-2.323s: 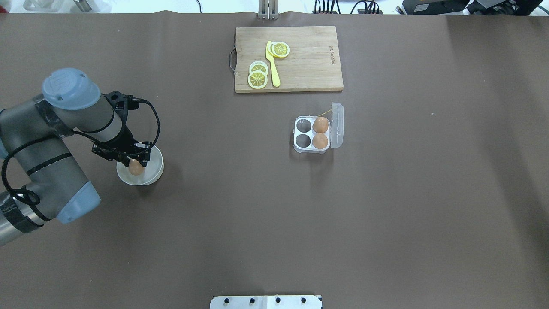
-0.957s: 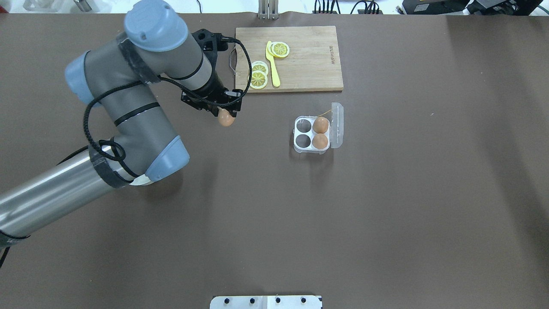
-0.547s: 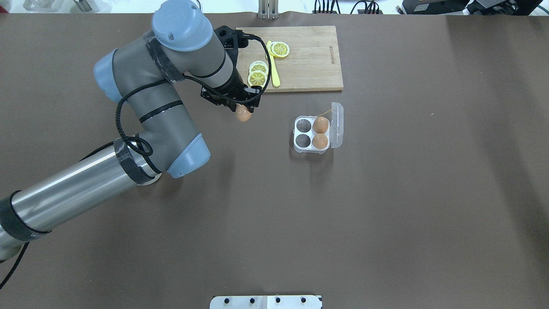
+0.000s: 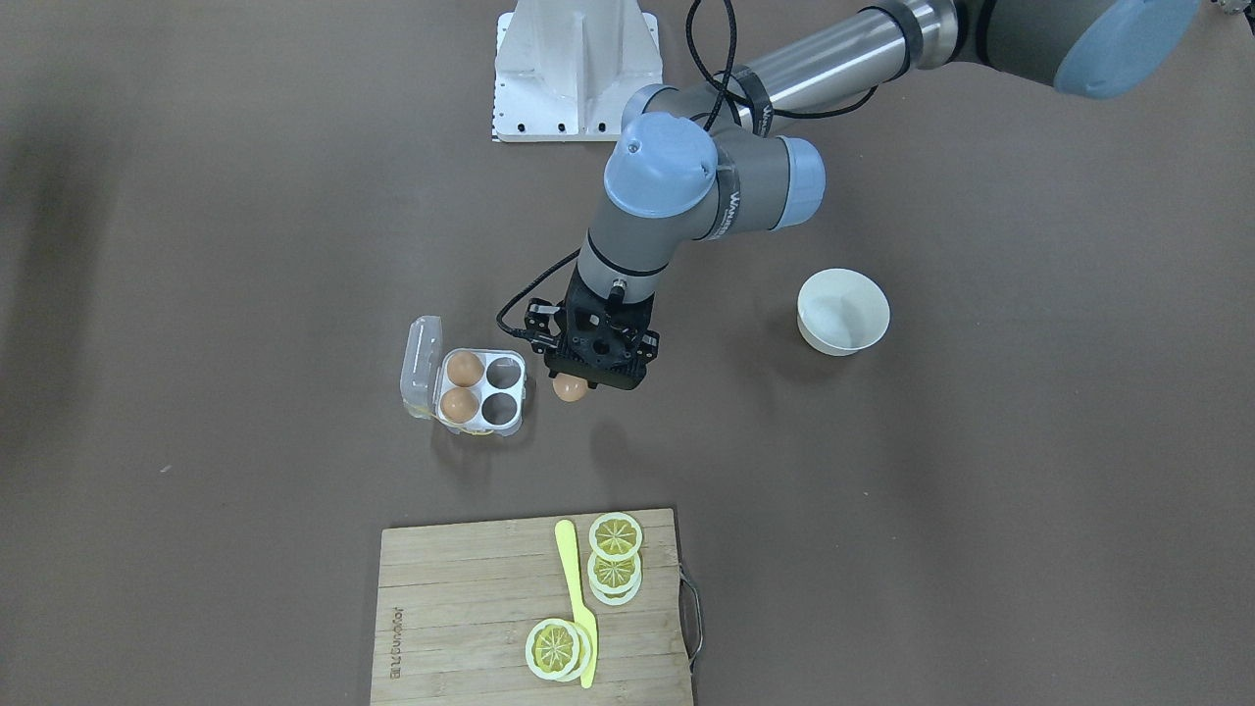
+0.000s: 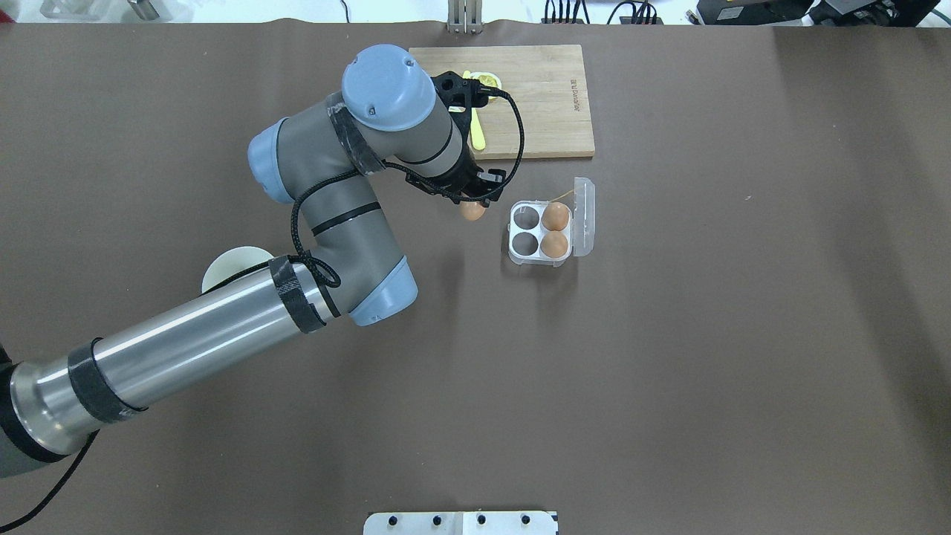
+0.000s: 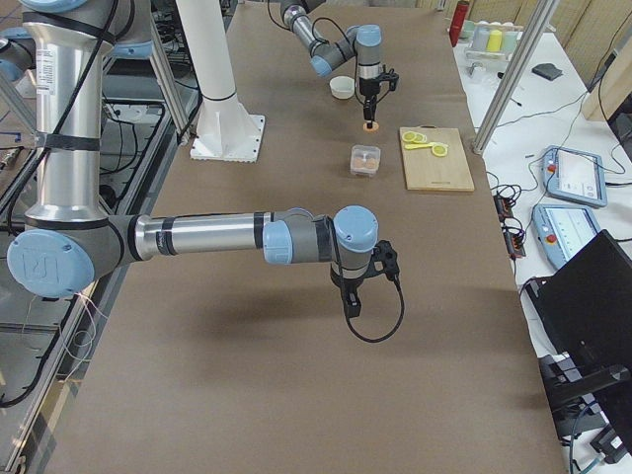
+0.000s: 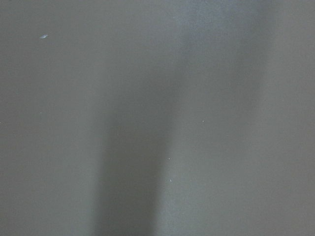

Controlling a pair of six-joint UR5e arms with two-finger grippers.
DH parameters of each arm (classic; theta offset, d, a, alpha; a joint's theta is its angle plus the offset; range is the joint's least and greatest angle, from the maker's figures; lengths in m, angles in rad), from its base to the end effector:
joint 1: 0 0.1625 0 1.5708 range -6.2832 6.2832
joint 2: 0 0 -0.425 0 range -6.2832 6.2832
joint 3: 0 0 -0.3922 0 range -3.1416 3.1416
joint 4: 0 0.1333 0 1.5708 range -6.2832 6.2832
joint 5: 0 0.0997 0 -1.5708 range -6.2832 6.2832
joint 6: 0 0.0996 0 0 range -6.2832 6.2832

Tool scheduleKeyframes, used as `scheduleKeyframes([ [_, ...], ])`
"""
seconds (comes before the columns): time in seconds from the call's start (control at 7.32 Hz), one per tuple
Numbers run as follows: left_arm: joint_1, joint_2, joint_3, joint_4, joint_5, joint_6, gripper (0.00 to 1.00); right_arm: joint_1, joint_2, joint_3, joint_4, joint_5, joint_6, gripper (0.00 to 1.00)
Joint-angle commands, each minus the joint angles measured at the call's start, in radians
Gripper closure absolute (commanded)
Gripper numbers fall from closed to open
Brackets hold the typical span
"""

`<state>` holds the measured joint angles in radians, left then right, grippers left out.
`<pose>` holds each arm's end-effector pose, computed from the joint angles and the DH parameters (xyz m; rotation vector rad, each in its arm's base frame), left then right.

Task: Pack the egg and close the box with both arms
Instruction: 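Lift the egg with the left gripper and carry it toward the egg box, then lower the egg into the empty cup and open the left gripper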

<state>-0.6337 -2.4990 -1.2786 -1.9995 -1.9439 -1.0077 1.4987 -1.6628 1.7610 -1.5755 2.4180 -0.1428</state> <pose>0.5753 -0.5431 0.1420 0.3138 1.0579 0.1353 0.0256 -0.4597 0.6036 0.1180 -0.8451 -0.2413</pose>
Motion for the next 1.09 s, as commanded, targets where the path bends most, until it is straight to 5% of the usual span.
scheduleKeyframes([
  [0.0,0.058,0.026,0.064,-0.317,0.218,0.009,1.0,0.0,0.0,0.0,0.0,0.006,0.009,0.0],
  [0.41,0.084,0.058,0.058,-0.572,0.339,0.085,1.0,0.0,0.0,-0.008,-0.003,0.009,0.017,0.0],
  [0.96,0.225,0.072,0.061,-0.653,0.778,0.33,1.0,0.0,-0.003,-0.009,-0.003,0.023,0.034,0.0],
])
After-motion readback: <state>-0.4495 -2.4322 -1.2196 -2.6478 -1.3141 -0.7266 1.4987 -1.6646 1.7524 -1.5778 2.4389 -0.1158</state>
